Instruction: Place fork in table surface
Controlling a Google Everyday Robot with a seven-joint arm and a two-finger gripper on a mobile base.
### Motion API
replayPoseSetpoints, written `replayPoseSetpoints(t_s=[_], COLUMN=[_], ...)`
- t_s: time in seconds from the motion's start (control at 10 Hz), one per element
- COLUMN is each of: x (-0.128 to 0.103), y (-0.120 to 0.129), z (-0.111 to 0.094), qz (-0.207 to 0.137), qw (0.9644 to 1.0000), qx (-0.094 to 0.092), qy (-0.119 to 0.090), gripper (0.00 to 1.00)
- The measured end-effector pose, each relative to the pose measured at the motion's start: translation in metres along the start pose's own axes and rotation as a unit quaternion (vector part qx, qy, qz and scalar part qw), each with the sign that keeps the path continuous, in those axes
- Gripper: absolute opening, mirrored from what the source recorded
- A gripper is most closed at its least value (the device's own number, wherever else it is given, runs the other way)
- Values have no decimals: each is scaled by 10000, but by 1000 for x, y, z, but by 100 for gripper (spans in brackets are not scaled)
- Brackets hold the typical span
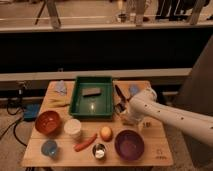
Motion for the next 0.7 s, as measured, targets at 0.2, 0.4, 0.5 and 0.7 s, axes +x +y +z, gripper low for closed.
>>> replayPoseSetpoints(t_s=[0.2,0.4,0.5,0.7], x=[7,16,20,28], y=[2,3,6,11], z=[5,12,15,23], qz=[161,339,418,629], qw=[9998,9992,9988,9974], qx=[-91,-193,-248,-355], qy=[-25,-48,-58,-87], gripper=[80,80,80,80])
